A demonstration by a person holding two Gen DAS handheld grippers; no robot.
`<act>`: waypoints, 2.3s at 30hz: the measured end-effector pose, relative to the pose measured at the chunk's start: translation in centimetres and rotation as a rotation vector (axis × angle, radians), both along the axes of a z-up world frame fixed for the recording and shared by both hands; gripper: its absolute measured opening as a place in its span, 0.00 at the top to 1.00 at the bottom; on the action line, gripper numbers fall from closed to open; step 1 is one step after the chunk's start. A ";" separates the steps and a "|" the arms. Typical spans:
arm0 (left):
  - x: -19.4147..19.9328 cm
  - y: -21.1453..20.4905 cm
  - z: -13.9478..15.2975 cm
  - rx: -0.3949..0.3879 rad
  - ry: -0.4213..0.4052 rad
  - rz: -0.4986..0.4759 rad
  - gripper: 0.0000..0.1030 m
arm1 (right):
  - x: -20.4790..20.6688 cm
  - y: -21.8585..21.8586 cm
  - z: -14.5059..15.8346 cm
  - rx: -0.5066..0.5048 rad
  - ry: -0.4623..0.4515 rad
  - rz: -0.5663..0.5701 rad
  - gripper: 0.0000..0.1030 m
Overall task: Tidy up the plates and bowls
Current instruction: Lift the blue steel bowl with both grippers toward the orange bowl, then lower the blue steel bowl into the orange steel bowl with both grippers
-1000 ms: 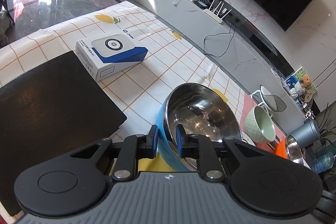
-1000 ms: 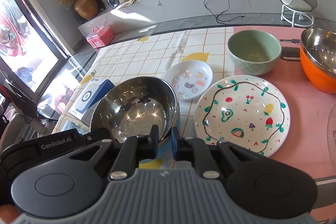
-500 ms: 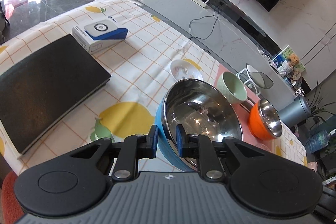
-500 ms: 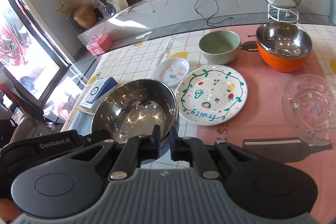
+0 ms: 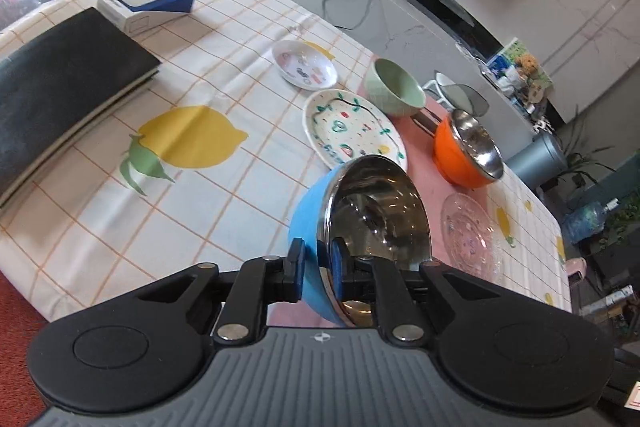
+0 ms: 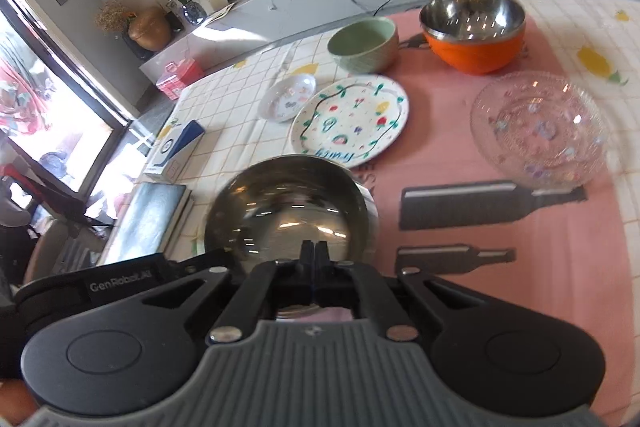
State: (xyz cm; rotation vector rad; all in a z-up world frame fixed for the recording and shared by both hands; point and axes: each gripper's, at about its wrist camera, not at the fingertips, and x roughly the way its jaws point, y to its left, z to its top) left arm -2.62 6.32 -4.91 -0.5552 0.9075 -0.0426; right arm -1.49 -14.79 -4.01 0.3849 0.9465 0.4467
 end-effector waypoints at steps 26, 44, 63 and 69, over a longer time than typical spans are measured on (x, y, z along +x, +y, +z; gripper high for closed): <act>0.3 -0.6 -1.7 0.014 0.009 0.010 0.60 | 1.1 -3.5 -1.3 -0.114 -0.029 -0.175 0.55; 0.2 -0.6 -0.3 0.097 0.014 0.022 0.60 | 1.0 -2.7 -2.7 -0.058 0.032 -0.111 0.78; 7.2 -6.8 5.4 0.063 -0.124 -0.159 0.41 | 4.8 -10.1 1.6 -0.076 -0.082 -0.288 0.55; 10.8 -9.8 5.0 0.060 -0.088 -0.216 0.30 | 7.4 -12.1 2.4 -0.094 -0.089 -0.316 0.52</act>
